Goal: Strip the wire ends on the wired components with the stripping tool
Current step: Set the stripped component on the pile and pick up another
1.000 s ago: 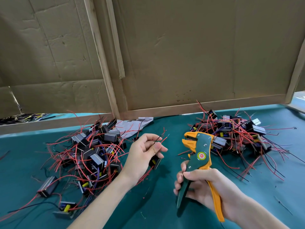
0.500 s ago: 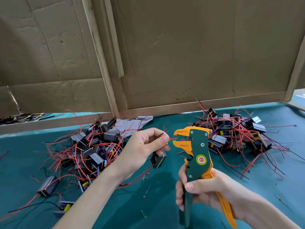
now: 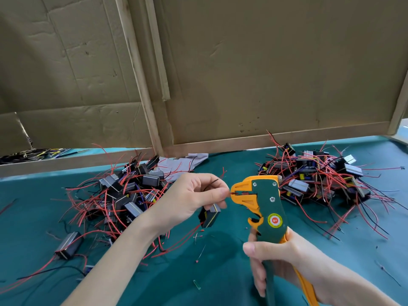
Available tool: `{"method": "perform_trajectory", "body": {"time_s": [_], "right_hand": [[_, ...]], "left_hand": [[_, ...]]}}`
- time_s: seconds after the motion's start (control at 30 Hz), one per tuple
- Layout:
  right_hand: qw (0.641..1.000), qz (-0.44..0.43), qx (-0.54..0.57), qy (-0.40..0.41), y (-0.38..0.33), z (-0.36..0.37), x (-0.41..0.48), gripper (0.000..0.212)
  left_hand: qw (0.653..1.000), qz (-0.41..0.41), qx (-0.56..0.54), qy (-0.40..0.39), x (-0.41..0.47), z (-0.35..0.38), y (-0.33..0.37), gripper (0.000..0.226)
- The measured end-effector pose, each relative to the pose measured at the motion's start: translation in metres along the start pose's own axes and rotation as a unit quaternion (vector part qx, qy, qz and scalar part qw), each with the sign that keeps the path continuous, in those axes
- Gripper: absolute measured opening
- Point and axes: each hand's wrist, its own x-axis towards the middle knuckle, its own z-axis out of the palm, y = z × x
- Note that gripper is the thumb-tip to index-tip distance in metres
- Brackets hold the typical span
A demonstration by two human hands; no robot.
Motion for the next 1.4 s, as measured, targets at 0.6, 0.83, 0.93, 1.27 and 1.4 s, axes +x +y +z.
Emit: {"method": "perform_trajectory", "body": {"time_s": [0.6,0.83,0.93,1.27,1.4], "right_hand": [[0.989,-0.043,0.121,0.070,-0.004,-0.007,0.006,0.035],[0.996,-0.055,0.067,0.013,-0.006,-0.003,0.001,0.023],[0.997,-0.050,0.051,0.004,-0.006,-0.004,0.001,0.026],[0.997,-0.055,0.054,-0.010,-0.006,0.004,0.001,0.019],[0.997,-0.056,0.057,-0.007,-0.008,0.006,0.001,0.022]], "left_hand": [[0.988,0.008,0.000,0.152,0.004,0.027,-0.048,0.018],[0.979,0.081,-0.036,0.185,0.002,0.012,-0.008,0.019],[0.975,0.086,-0.065,0.196,0.001,0.010,-0.001,0.016],[0.987,0.050,-0.030,0.152,-0.001,0.014,0.004,0.006],[0.990,0.038,-0.046,0.131,-0.001,0.019,0.003,0.006]]}}
